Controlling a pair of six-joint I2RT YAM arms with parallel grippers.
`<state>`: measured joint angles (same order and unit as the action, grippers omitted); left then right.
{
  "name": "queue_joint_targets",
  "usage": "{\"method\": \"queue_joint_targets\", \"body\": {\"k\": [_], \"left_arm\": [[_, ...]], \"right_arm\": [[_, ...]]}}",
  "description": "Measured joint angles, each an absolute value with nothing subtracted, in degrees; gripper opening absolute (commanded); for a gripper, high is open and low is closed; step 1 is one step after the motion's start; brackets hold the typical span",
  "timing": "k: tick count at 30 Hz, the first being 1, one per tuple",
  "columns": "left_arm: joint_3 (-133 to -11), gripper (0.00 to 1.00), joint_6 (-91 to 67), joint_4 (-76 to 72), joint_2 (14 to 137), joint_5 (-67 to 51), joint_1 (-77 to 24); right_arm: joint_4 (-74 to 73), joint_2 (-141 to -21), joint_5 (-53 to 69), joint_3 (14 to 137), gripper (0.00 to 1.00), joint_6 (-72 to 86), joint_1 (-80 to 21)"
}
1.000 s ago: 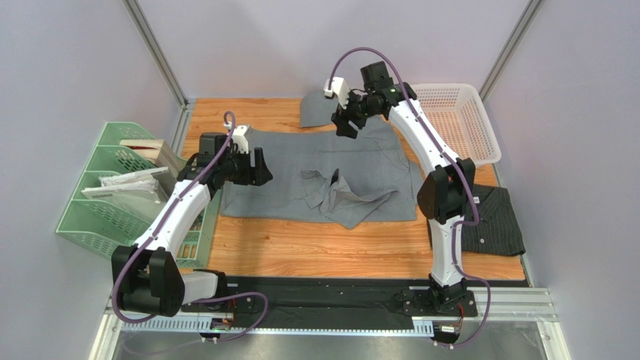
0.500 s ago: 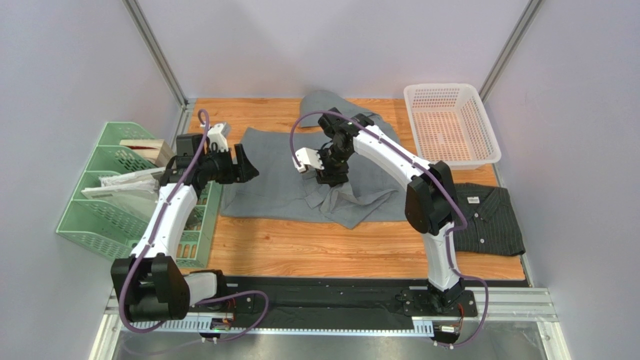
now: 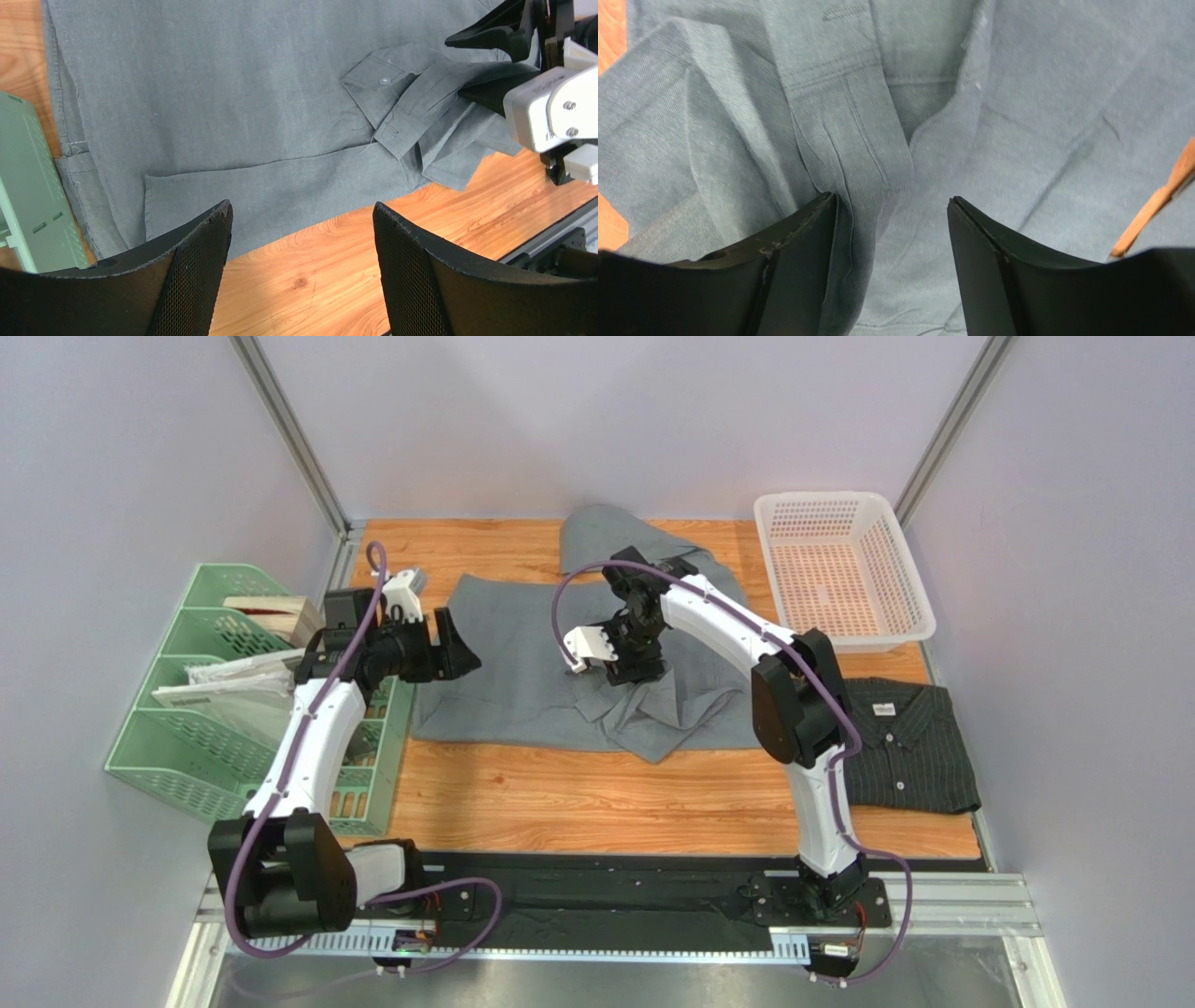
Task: Fold and stack the long sleeve shirts
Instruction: Fold the shirt
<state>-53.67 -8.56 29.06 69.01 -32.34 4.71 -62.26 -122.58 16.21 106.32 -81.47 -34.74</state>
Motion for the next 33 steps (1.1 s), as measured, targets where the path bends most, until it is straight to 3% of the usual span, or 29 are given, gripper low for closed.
{"method": "queue_joint_targets", "body": {"k": [13,17,21,24,28,31,33], "left_arm": [[-53.7,0.79,-9.0,29.0,70.3,-32.8,9.0],[-53.6,0.79,-9.0,29.0,70.3,-33.0,9.5],[-53.5,0.79,-9.0,29.0,70.3,-33.0,10.0],[-53.2,0.79,-9.0,29.1,70.3,-33.1,10.3],[-53.2,0.79,-9.0,29.2,70.3,-33.3,10.6],[-53.2,0.78,-8.8,29.5,70.3,-33.7,11.0],[-53.2,0.77,-8.7,29.6,70.3,-34.1,11.0]], "right_arm": [[-59.0,-122.6,19.1,103.1,0.70,-82.8,-39.9],[-58.7,-122.6,19.0,102.2,0.78,-83.2,-40.2],[-58.7,-122.6,19.0,101.9,0.79,-84.2,-40.2],[-58.3,-122.8,18.6,101.3,0.68,-84.6,-40.2],[-57.9,-124.5,17.8,101.3,0.18,-85.1,-40.2],[-58.1,-125.8,17.4,101.5,0.00,-84.9,-40.2],[-58.4,-126.0,17.3,102.0,0.00,-84.7,-40.2]]}}
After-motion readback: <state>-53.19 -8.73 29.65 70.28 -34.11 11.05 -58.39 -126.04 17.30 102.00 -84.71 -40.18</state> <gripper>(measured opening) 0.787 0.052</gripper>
